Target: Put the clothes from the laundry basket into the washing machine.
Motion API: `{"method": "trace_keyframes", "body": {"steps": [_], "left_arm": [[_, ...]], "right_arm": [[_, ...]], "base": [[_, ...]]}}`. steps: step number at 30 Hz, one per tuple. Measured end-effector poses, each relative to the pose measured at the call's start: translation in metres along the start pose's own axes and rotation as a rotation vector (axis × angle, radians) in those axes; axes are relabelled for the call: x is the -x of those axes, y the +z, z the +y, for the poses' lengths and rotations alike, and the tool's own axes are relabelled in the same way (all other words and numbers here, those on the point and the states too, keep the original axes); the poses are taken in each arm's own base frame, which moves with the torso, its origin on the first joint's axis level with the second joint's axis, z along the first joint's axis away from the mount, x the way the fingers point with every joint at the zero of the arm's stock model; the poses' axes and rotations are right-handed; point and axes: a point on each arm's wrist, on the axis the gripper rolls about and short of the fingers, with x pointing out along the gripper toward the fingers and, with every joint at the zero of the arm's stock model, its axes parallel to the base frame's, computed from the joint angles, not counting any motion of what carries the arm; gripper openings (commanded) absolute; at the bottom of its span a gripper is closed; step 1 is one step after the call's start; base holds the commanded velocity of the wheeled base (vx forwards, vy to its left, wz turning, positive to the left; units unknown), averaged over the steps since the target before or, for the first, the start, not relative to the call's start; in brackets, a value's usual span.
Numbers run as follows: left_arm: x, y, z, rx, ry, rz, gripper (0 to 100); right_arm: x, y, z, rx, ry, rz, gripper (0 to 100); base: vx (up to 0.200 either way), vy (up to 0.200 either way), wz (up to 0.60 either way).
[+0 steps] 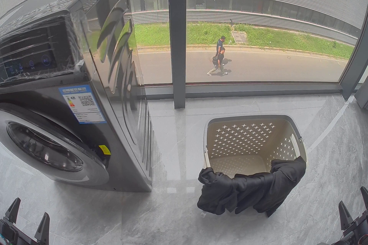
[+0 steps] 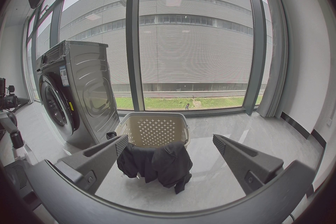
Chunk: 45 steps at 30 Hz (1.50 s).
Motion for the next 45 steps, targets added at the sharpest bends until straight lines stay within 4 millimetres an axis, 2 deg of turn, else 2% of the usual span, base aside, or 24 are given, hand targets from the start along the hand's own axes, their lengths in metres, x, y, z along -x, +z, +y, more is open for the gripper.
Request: {"method": "trace_keyframes", "body": {"steps": [45], "left_arm": [[0.0, 0.0, 0.0002, -0.009, 0.007, 0.0, 100]], "right_arm": [[0.0, 0.0, 0.0, 0.0, -0.001, 0.0, 100]], "base": [[0.0, 0.2, 0.0]]}}
